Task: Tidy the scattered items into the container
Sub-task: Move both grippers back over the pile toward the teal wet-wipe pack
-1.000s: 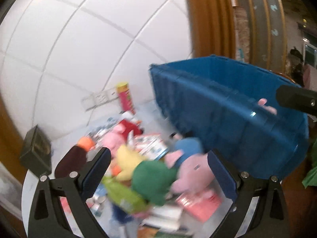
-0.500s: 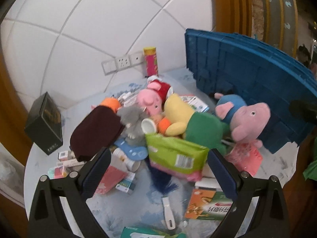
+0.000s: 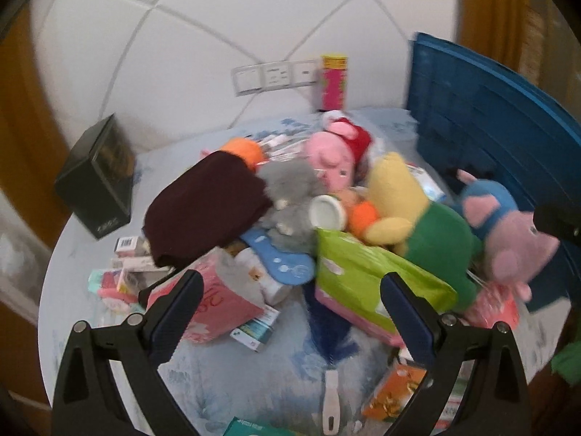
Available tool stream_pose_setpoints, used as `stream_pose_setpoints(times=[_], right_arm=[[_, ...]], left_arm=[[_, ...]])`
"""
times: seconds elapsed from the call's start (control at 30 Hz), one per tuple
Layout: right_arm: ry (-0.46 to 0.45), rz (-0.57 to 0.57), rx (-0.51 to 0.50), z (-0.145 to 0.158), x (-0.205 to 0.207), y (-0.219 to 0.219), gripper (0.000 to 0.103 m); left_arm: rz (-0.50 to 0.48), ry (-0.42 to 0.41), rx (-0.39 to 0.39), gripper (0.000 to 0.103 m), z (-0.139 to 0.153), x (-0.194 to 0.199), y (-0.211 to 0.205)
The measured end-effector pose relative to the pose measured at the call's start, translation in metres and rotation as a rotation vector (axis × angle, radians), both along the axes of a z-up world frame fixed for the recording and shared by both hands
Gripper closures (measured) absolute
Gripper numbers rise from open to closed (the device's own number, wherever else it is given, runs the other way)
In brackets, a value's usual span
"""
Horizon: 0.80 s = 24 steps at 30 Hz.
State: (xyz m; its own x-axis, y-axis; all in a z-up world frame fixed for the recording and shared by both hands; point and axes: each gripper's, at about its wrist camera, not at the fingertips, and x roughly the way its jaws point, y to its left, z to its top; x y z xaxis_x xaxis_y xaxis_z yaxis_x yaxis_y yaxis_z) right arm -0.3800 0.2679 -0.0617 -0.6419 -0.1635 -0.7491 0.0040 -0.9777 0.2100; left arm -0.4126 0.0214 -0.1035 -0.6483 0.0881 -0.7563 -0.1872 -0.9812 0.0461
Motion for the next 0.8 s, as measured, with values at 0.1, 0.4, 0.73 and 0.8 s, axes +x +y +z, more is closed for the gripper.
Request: stream_pose_setpoints(times=[0.1, 0.4, 0.73, 0.8], right_arm=[[-0.02, 0.057, -0.002, -0.011, -0.023, -0.003, 0.019], [-0.083, 0.218, -0.016, -0.046, -0.055, -0.043, 0.019], [-0.091, 0.366, 0.005, -0.072, -0.016, -0.087, 0.045], [-0.066, 0.401, 0.011, -0.067, -0.001, -0.087, 0.045]], left_arm=[[0.089, -0.018, -0.03, 0.004, -0.011, -0.009, -0.02], [0.271, -0.12, -0.085, 0.004, -0.048, 0.015, -0.097], [0.382, -0.237, -0.021, 0.004, -0.089, 0.105, -0.104], [0.401, -0.238, -0.004, 0.004, -0.091, 0.12, -0.093]])
